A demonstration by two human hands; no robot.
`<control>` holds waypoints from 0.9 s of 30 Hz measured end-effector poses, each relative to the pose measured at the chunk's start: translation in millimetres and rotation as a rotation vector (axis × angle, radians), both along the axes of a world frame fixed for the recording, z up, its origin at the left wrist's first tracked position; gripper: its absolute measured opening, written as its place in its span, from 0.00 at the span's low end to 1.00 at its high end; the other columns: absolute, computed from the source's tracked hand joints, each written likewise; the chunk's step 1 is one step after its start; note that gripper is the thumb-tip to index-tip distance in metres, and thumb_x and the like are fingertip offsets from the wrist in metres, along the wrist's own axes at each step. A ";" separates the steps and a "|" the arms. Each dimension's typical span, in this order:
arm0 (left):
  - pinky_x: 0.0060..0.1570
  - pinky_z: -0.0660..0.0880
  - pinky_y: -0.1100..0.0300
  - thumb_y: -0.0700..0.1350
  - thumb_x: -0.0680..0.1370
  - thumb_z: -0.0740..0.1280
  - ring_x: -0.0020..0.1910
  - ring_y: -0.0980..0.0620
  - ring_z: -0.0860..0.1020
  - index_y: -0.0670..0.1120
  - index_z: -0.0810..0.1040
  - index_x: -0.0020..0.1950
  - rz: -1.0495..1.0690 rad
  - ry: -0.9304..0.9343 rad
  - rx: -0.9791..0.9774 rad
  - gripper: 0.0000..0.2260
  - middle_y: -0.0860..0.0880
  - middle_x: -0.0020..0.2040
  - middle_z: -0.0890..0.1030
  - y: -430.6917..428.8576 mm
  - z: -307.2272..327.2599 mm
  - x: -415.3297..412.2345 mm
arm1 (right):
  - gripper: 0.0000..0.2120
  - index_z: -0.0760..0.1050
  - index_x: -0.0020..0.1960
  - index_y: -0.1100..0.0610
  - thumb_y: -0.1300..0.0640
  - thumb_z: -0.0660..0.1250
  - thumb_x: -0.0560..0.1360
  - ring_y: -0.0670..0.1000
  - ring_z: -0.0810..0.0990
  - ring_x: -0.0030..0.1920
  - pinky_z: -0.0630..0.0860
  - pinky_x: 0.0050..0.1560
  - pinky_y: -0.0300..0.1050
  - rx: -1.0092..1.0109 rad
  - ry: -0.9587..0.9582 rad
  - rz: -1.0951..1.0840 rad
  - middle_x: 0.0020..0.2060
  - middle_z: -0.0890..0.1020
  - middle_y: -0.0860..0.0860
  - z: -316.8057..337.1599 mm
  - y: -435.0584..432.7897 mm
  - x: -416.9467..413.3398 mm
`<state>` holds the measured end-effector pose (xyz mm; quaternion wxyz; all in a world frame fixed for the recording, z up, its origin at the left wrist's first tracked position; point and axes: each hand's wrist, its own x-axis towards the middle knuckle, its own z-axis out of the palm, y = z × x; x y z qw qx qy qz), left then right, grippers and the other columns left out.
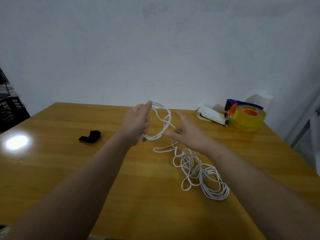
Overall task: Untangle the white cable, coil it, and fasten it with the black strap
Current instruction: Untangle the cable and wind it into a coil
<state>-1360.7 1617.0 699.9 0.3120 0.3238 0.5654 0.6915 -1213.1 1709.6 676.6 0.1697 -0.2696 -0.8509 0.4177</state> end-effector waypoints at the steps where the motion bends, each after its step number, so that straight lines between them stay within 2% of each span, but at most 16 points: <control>1: 0.20 0.52 0.68 0.47 0.82 0.59 0.19 0.57 0.55 0.48 0.62 0.35 -0.010 0.021 -0.003 0.16 0.54 0.22 0.59 -2.3 2.5 -1.9 | 0.21 0.68 0.66 0.56 0.51 0.66 0.76 0.45 0.79 0.41 0.78 0.48 0.48 0.043 0.009 -0.031 0.38 0.81 0.47 -2.1 4.8 1.9; 2: 0.20 0.52 0.67 0.48 0.82 0.59 0.19 0.57 0.55 0.48 0.61 0.34 -0.023 0.051 -0.014 0.17 0.54 0.22 0.59 -5.2 4.2 -5.3 | 0.09 0.76 0.55 0.57 0.54 0.64 0.78 0.41 0.76 0.31 0.76 0.38 0.44 0.081 0.073 -0.085 0.28 0.78 0.43 -1.9 11.4 4.7; 3: 0.21 0.52 0.67 0.49 0.82 0.58 0.20 0.57 0.55 0.48 0.60 0.34 -0.043 0.087 -0.034 0.17 0.54 0.22 0.60 -8.1 5.2 -9.4 | 0.07 0.78 0.45 0.55 0.56 0.62 0.79 0.40 0.71 0.25 0.71 0.32 0.39 0.107 0.163 -0.139 0.22 0.74 0.42 0.2 18.3 8.0; 4: 0.21 0.52 0.67 0.50 0.82 0.58 0.20 0.57 0.55 0.49 0.60 0.34 -0.073 0.125 -0.061 0.18 0.54 0.23 0.59 -11.0 6.1 -12.5 | 0.11 0.77 0.40 0.52 0.56 0.61 0.79 0.40 0.68 0.23 0.66 0.29 0.36 0.130 0.240 -0.193 0.20 0.71 0.42 4.9 22.6 11.4; 6: 0.21 0.51 0.67 0.52 0.82 0.58 0.20 0.57 0.55 0.50 0.59 0.33 -0.152 0.171 -0.124 0.18 0.54 0.23 0.59 -14.8 7.4 -12.1 | 0.13 0.76 0.38 0.51 0.56 0.60 0.79 0.41 0.69 0.25 0.68 0.30 0.36 0.065 0.388 -0.262 0.24 0.71 0.43 16.2 30.5 14.7; 8: 0.22 0.49 0.66 0.54 0.81 0.57 0.20 0.57 0.54 0.50 0.58 0.33 -0.227 0.168 -0.158 0.19 0.54 0.23 0.57 -15.3 9.3 -3.6 | 0.12 0.75 0.40 0.54 0.56 0.58 0.81 0.45 0.73 0.28 0.71 0.32 0.38 -0.138 0.481 -0.261 0.28 0.71 0.48 25.2 34.1 11.4; 10: 0.22 0.49 0.65 0.54 0.81 0.57 0.21 0.57 0.53 0.50 0.58 0.33 -0.257 0.120 -0.135 0.19 0.54 0.24 0.56 -14.3 13.4 5.1 | 0.12 0.74 0.41 0.57 0.56 0.58 0.81 0.47 0.68 0.25 0.67 0.26 0.39 -0.337 0.513 -0.250 0.28 0.68 0.50 26.4 34.9 7.1; 13: 0.17 0.50 0.67 0.50 0.82 0.58 0.19 0.59 0.54 0.50 0.58 0.33 -0.203 -0.117 0.015 0.18 0.55 0.23 0.57 -11.8 22.2 2.1 | 0.14 0.73 0.37 0.58 0.50 0.66 0.76 0.46 0.59 0.22 0.57 0.23 0.38 -0.356 0.456 -0.277 0.23 0.63 0.49 21.6 36.0 7.3; 15: 0.15 0.57 0.68 0.48 0.82 0.59 0.17 0.60 0.62 0.49 0.60 0.33 -0.169 -0.340 0.115 0.17 0.54 0.21 0.65 -12.5 27.8 -3.8 | 0.18 0.72 0.34 0.58 0.46 0.69 0.73 0.46 0.58 0.20 0.56 0.23 0.38 -0.270 0.348 -0.291 0.21 0.63 0.48 15.4 36.7 10.7; 16: 0.17 0.65 0.68 0.47 0.81 0.59 0.20 0.58 0.71 0.48 0.62 0.33 -0.151 -0.432 0.158 0.17 0.52 0.24 0.74 -13.5 29.8 -6.3 | 0.18 0.72 0.34 0.58 0.45 0.70 0.72 0.46 0.59 0.21 0.57 0.24 0.39 -0.235 0.292 -0.275 0.21 0.64 0.48 14.3 36.6 12.8; 17: 0.24 0.74 0.66 0.46 0.81 0.59 0.27 0.55 0.80 0.47 0.64 0.32 -0.132 -0.497 0.202 0.18 0.48 0.32 0.82 -14.4 30.3 -8.9 | 0.18 0.73 0.34 0.59 0.46 0.70 0.72 0.46 0.61 0.22 0.59 0.25 0.39 -0.218 0.254 -0.240 0.22 0.65 0.49 13.1 37.7 15.3; 18: 0.34 0.80 0.62 0.45 0.81 0.59 0.38 0.49 0.84 0.46 0.66 0.30 -0.111 -0.541 0.249 0.19 0.42 0.39 0.85 -15.4 30.2 -12.4 | 0.17 0.73 0.35 0.59 0.47 0.70 0.72 0.46 0.62 0.24 0.60 0.26 0.39 -0.221 0.234 -0.197 0.23 0.66 0.49 12.6 38.5 18.7; 19: 0.43 0.82 0.58 0.44 0.82 0.58 0.47 0.45 0.84 0.45 0.67 0.30 -0.076 -0.570 0.296 0.19 0.39 0.45 0.84 -16.8 30.3 -16.4 | 0.15 0.74 0.36 0.58 0.48 0.71 0.72 0.46 0.63 0.25 0.61 0.26 0.39 -0.226 0.226 -0.166 0.23 0.68 0.49 11.5 40.8 22.7; 21: 0.50 0.80 0.53 0.45 0.82 0.57 0.57 0.42 0.80 0.44 0.67 0.35 0.020 -0.596 0.363 0.15 0.37 0.50 0.83 -22.2 32.1 -28.0 | 0.13 0.75 0.36 0.57 0.50 0.71 0.72 0.45 0.65 0.26 0.62 0.27 0.38 -0.200 0.235 -0.168 0.24 0.70 0.46 8.6 46.2 33.0; 24: 0.51 0.79 0.51 0.46 0.83 0.56 0.60 0.41 0.78 0.44 0.67 0.41 0.064 -0.543 0.344 0.12 0.37 0.57 0.81 -26.3 30.0 -40.8 | 0.12 0.80 0.42 0.61 0.53 0.66 0.77 0.42 0.69 0.29 0.66 0.30 0.31 -0.089 0.314 -0.219 0.26 0.73 0.44 2.7 51.2 42.9; 27: 0.52 0.78 0.48 0.48 0.83 0.54 0.63 0.42 0.76 0.46 0.65 0.37 -0.054 -0.433 0.265 0.15 0.38 0.63 0.78 -21.5 25.9 -27.5 | 0.10 0.80 0.44 0.57 0.55 0.63 0.78 0.45 0.68 0.33 0.66 0.35 0.36 0.114 0.280 -0.186 0.30 0.72 0.49 2.4 44.3 33.1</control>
